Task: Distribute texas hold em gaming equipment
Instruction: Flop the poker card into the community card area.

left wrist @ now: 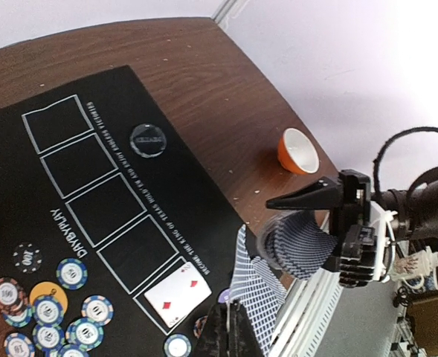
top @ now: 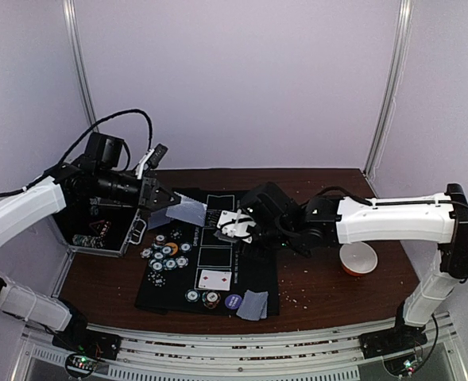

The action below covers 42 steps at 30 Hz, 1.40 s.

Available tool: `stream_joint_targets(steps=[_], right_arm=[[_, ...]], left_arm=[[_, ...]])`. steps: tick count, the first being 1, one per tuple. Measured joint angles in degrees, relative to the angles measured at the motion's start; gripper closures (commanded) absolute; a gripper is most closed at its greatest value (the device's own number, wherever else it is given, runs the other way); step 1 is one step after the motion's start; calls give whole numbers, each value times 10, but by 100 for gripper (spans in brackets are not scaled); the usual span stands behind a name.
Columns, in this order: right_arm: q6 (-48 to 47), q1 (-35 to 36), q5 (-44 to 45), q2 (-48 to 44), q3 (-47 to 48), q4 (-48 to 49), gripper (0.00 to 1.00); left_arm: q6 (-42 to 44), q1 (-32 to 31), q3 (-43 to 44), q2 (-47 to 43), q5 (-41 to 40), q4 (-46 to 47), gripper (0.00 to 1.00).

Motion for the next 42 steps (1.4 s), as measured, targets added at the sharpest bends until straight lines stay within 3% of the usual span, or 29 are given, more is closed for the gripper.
stream_joint_targets(steps=[9, 19, 30, 42], right_arm=[[7, -12, 13, -31, -24, -2, 55], [15, -14, 21, -56, -39, -3, 55], [21, -15, 23, -70, -54, -5, 55], [30, -15, 23, -70, -58, -5, 55]], left_arm=[[23, -10, 61, 110, -277, -142, 100], [0, -161, 159, 279, -485, -221, 100], [-27, -226, 226, 396, -580, -260, 100], [-50, -238, 254, 438, -557, -234, 100]])
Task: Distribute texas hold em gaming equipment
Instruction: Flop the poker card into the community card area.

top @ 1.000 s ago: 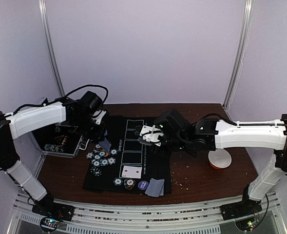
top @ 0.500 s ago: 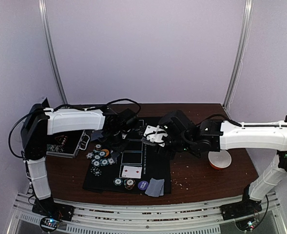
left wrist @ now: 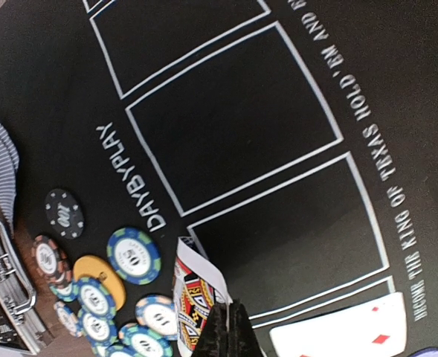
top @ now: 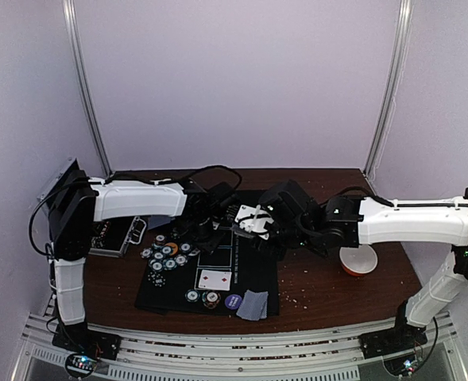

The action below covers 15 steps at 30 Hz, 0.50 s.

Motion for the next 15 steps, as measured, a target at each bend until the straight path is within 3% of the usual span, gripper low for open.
stream_joint_targets(steps=[15], right_arm=[[2, 0, 0, -8, 0, 0, 55]], left_arm=[[-55, 3, 6, 26, 75, 84, 100]])
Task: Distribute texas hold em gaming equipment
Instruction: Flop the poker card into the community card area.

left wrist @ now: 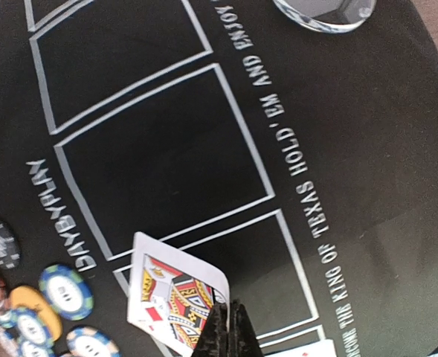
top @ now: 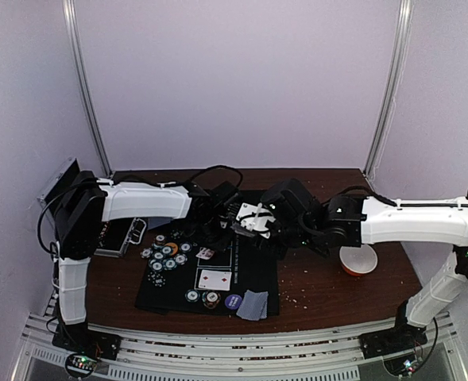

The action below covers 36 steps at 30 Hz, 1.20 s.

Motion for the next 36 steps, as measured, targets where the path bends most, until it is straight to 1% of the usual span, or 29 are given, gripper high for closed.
stream_joint_targets(steps=[1, 4, 5, 6, 7, 9, 10, 13, 19, 22, 26, 30, 33, 36], right_arm=[[0, 0, 0, -1, 0, 0, 55], [0, 0, 0, -2, 0, 0, 55], [0, 0, 0, -2, 0, -1, 55], [0, 0, 0, -2, 0, -1, 55], [0, 0, 0, -2, 0, -1, 55], [0, 0, 1, -2, 0, -2, 55], [0, 0, 2, -2, 0, -3, 55], [0, 0, 2, -2, -1, -3, 55], [0, 0, 2, -2, -2, -4, 55], [0, 0, 3, -2, -2, -4, 55], [0, 0, 4, -2, -3, -5, 55], [0, 0, 4, -2, -3, -5, 55], [0, 0, 4, -2, -3, -5, 55], [0, 0, 4, -2, -3, -5, 55]], left_arm=[[-4, 0, 0, 3, 8, 6, 100], [-13, 1, -4, 11, 26, 21, 94], [-16, 2, -6, 13, 34, 25, 90], [-17, 3, -8, 15, 41, 28, 79], [-19, 5, -9, 16, 47, 31, 71], [-23, 8, -9, 16, 64, 40, 60], [-24, 9, -9, 16, 71, 43, 56], [-27, 14, -9, 16, 91, 55, 54], [-23, 27, -13, 10, 124, 68, 56], [-16, 48, -35, -12, 134, 74, 63], [-5, 101, -81, -48, 135, 83, 74], [4, 138, -124, -58, 126, 91, 88], [10, 135, -149, -57, 120, 92, 91], [11, 127, -161, -57, 119, 100, 92]])
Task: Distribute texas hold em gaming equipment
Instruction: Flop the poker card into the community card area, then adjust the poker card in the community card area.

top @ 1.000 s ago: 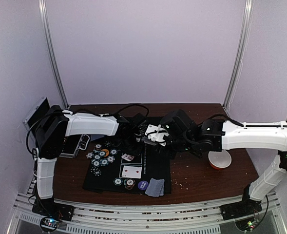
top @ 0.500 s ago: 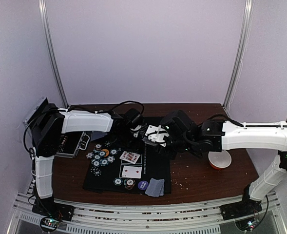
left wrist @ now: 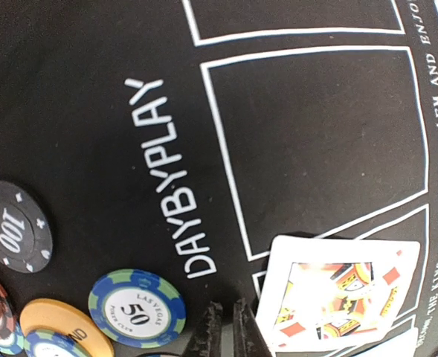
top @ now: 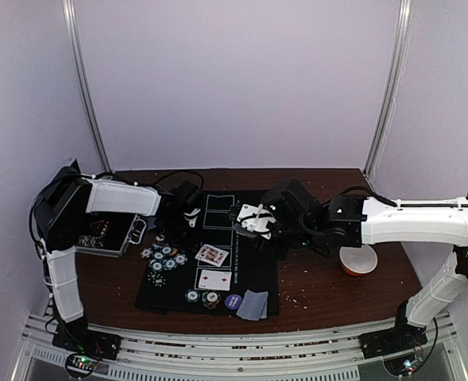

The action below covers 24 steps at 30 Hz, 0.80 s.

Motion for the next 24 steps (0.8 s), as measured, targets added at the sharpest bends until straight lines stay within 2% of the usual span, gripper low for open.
stream_joint_targets(steps=[24], right_arm=[[0, 0, 0, 0, 0, -3, 55]], left_arm=[[5, -31, -56, -38, 22, 27, 92]])
